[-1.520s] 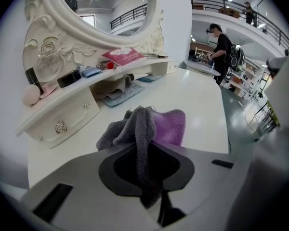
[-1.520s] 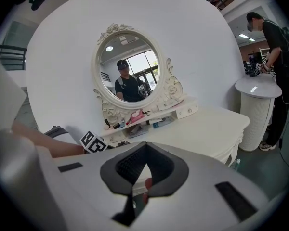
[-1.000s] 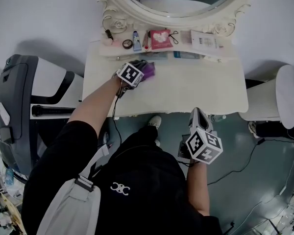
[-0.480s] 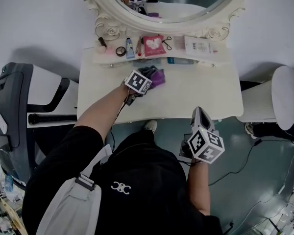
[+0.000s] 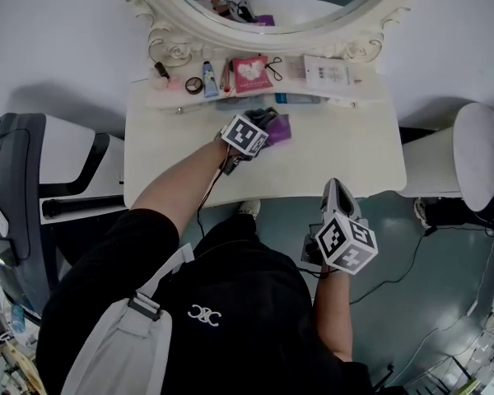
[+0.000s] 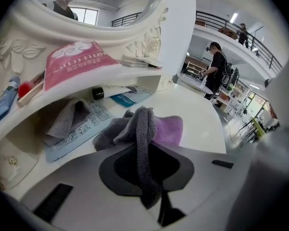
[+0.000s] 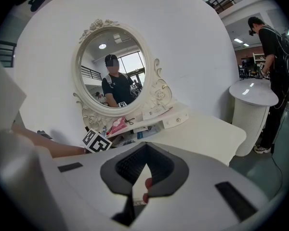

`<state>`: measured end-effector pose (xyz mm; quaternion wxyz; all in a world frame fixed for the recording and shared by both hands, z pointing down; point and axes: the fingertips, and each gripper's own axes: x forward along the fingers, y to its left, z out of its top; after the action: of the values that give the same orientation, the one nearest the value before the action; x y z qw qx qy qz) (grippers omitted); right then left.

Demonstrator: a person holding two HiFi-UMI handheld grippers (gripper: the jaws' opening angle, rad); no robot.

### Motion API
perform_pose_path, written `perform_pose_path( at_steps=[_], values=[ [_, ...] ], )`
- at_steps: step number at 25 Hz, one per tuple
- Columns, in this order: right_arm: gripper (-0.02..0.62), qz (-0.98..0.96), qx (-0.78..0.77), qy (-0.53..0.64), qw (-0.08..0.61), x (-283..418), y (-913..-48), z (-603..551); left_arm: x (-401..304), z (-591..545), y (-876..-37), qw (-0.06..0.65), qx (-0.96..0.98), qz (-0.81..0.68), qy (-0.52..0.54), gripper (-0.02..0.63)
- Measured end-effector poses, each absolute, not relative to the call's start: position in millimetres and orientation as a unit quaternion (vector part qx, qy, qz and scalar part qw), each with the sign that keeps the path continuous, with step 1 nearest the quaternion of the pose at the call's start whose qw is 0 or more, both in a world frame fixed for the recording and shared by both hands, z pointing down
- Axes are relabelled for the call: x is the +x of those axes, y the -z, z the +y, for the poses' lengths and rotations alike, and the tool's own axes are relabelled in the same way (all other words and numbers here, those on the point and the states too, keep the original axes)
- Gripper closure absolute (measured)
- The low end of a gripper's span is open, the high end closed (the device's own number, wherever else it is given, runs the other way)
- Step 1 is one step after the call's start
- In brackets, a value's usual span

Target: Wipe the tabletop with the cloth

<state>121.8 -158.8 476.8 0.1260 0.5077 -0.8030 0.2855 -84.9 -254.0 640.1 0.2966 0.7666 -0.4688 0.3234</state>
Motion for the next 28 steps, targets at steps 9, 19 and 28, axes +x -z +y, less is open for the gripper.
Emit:
perform_pose_path(
  at_steps=[9,19,28],
  values=[
    [0.591,-0.796,0.514,-0.297,0.119,124,-483,-140,-26,-199,-641,0.308,0.802,-0.402,-0.316,0.555],
    [0.591,-0.776,0.543,-0.306,0.093,146,-483,-117,48,-141,-644,0.276,0.838,-0.322,-0.344,0.555],
    [0.591,-0.748,0.581,-0.31,0.083,186,-485,-110,105,-143,-646,0.236,0.857,-0.272,-0.368,0.555]
  ],
)
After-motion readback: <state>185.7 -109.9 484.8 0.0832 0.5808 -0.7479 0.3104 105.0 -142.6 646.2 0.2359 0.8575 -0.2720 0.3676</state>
